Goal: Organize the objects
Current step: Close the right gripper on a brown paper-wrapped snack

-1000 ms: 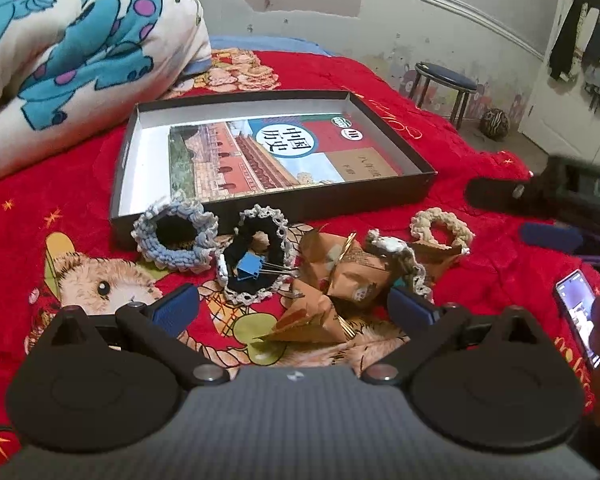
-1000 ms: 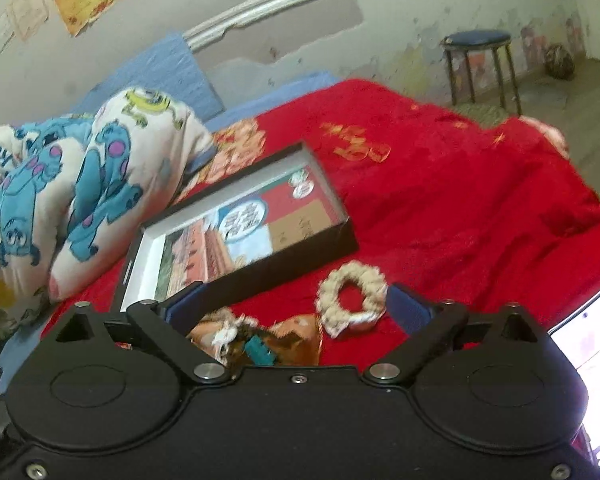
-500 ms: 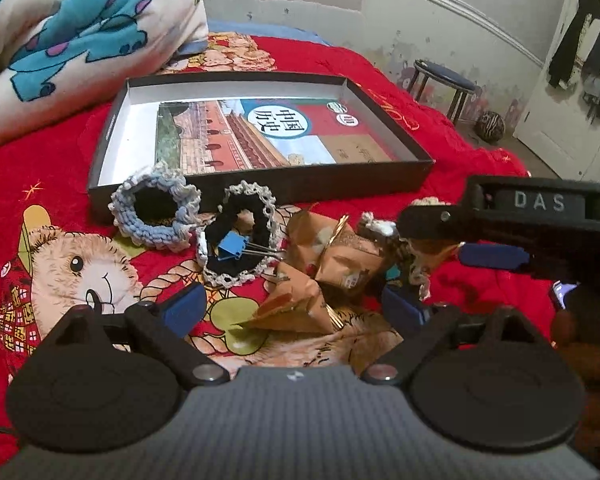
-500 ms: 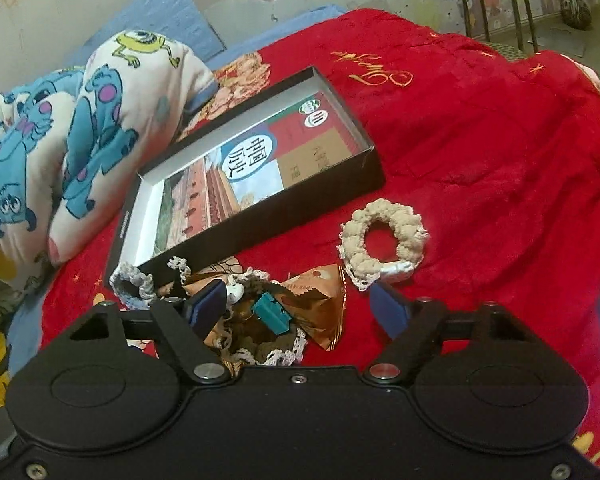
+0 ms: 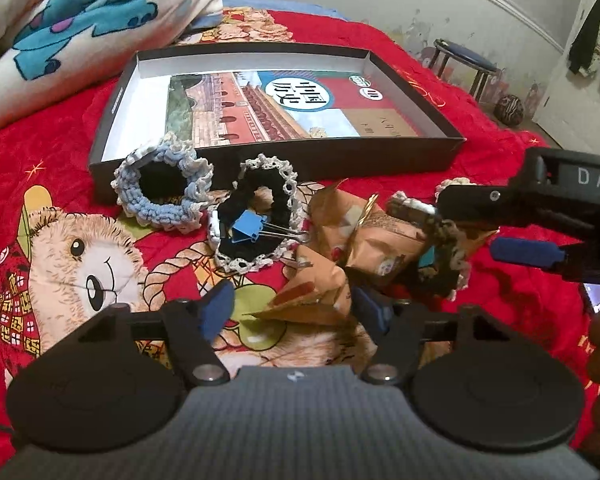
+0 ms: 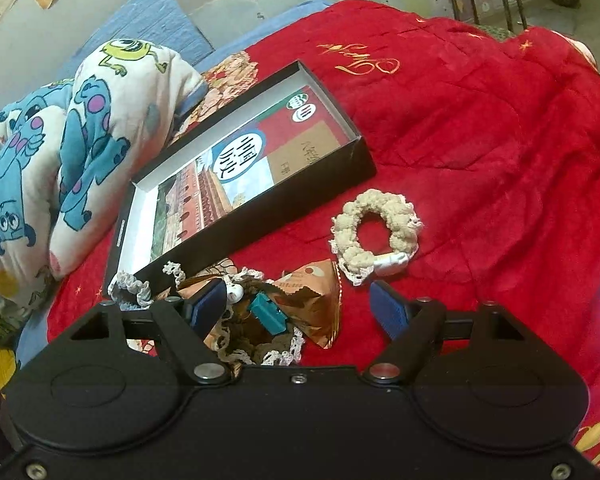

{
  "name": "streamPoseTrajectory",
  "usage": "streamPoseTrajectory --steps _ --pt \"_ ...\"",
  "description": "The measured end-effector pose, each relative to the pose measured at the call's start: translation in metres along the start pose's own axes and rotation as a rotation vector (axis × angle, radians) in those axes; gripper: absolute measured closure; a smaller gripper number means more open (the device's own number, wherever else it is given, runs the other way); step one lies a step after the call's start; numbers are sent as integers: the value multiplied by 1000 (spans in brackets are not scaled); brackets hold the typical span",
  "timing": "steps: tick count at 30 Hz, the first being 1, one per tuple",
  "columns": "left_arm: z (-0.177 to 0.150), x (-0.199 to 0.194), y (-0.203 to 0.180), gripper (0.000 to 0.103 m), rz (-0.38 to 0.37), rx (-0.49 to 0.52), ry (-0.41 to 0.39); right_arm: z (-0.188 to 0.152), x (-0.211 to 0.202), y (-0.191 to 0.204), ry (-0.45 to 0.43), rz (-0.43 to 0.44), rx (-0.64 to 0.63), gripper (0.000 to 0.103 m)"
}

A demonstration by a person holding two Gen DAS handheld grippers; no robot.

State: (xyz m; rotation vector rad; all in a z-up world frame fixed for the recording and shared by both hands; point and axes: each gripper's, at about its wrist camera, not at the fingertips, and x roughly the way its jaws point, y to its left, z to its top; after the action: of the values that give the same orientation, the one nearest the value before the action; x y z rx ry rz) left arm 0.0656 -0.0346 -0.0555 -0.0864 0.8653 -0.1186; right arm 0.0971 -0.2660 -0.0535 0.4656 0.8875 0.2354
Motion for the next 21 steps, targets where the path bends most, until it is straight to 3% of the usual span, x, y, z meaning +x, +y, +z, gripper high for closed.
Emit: streamPoseTrajectory --steps 18,21 --pt "-3 3 -6 32 27 12 -50 0 4 -13 29 -1 101 31" --pt "-4 3 -7 42 24 11 -62 -1 6 -11 28 -10 89 31"
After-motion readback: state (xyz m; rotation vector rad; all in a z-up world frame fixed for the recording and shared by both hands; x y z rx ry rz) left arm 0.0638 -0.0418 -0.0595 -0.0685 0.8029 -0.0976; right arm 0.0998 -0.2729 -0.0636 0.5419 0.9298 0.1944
